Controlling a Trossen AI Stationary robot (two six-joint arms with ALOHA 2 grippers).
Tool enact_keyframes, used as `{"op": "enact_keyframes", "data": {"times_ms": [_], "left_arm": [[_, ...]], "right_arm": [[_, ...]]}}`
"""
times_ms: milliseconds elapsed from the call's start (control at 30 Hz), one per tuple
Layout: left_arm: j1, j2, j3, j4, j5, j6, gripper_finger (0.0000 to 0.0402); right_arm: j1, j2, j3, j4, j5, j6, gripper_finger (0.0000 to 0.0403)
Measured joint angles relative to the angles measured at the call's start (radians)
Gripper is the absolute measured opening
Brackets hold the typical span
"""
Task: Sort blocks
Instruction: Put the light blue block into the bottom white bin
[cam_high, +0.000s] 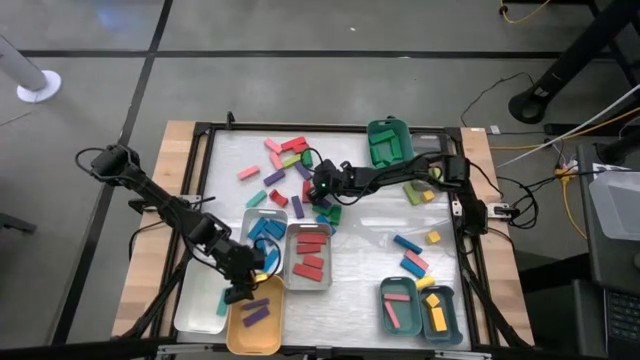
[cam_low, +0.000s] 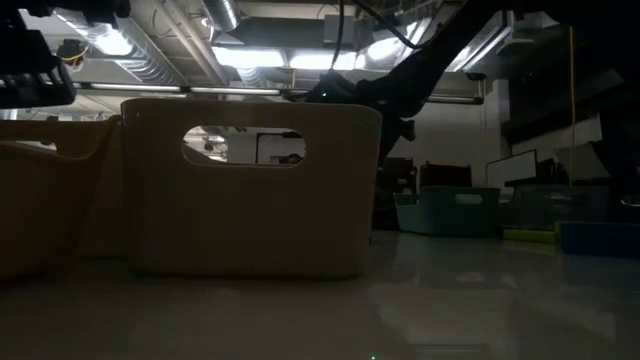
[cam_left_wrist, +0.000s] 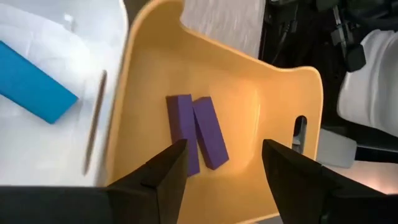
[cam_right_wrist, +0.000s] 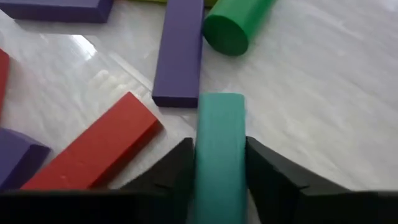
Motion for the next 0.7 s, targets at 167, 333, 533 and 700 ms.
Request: {"op": "enact_keyframes", "data": {"times_ms": [167, 333, 533, 700], "left_arm": [[0.007, 0.000, 0.000, 0.016, -0.056, 0.035, 0.0174], [0.037, -0.006, 0.000, 0.111, -0.104, 0.137, 0.0157], [0.128, -0.069, 0.000, 0.190, -0.112, 0.213, 0.0145], [0.242, -0.159, 0.000, 0.175, -0.112, 0.263, 0.0143]], "right_arm": [[0.000, -0.003, -0.001, 0.003, -0.008, -0.045, 0.0102], [-0.002, -0.028, 0.007, -0.031, -0.064, -0.108, 0.0102], [0.002, -0.078, 0.100, -0.167, -0.122, -0.203, 0.0128], [0.000, -0.080, 0.209, -0.308, -0.153, -0.328, 0.0111]]}}
